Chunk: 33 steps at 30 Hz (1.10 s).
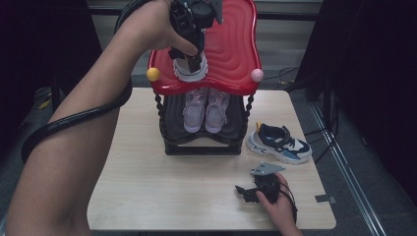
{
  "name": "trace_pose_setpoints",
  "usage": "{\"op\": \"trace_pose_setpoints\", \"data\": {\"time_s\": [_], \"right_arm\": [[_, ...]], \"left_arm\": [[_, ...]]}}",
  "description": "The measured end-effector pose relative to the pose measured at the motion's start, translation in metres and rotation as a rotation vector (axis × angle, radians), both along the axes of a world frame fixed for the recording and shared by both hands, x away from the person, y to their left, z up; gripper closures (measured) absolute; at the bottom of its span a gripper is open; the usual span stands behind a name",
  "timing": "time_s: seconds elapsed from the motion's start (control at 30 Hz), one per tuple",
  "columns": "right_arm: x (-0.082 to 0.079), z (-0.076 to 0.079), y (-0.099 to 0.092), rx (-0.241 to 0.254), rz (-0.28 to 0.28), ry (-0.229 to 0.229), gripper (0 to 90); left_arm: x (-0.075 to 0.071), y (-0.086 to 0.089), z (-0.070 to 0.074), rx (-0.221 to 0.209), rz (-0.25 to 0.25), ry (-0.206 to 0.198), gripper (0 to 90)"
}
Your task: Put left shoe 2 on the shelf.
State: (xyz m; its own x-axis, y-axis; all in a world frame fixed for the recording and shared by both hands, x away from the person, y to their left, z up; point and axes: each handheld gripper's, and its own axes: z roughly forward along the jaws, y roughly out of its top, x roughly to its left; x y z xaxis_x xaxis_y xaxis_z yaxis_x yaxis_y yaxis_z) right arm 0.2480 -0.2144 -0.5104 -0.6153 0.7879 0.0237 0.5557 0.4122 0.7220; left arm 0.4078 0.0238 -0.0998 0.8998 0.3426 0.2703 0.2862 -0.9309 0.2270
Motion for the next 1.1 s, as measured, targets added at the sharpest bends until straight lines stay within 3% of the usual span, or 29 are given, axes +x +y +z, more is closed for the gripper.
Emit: {"op": "trace_pose_setpoints", "data": {"time_s": [0.3, 0.63, 0.87, 1.1], "right_arm": [[0.0, 0.0, 0.0, 0.0, 0.0, 0.0, 13.2], [0.0, 0.0, 0.0, 0.001, 0.0, 0.0, 13.2], [0.0, 0.0, 0.0, 0.0, 0.0, -0.001, 13.2], [0.0, 0.0, 0.0, 0.0, 0.0, -0.002, 13.2]], "left_arm": [[-0.005, 0.008, 0.012, -0.034, 0.03, 0.008, 25.2], [-0.011, 0.027, 0.022, -0.005, 0.067, 0.024, 24.4], [-0.015, 0.043, 0.019, -0.013, 0.083, 0.044, 24.3], [-0.019, 0.062, 0.009, 0.022, 0.114, 0.076, 24.1]]}}
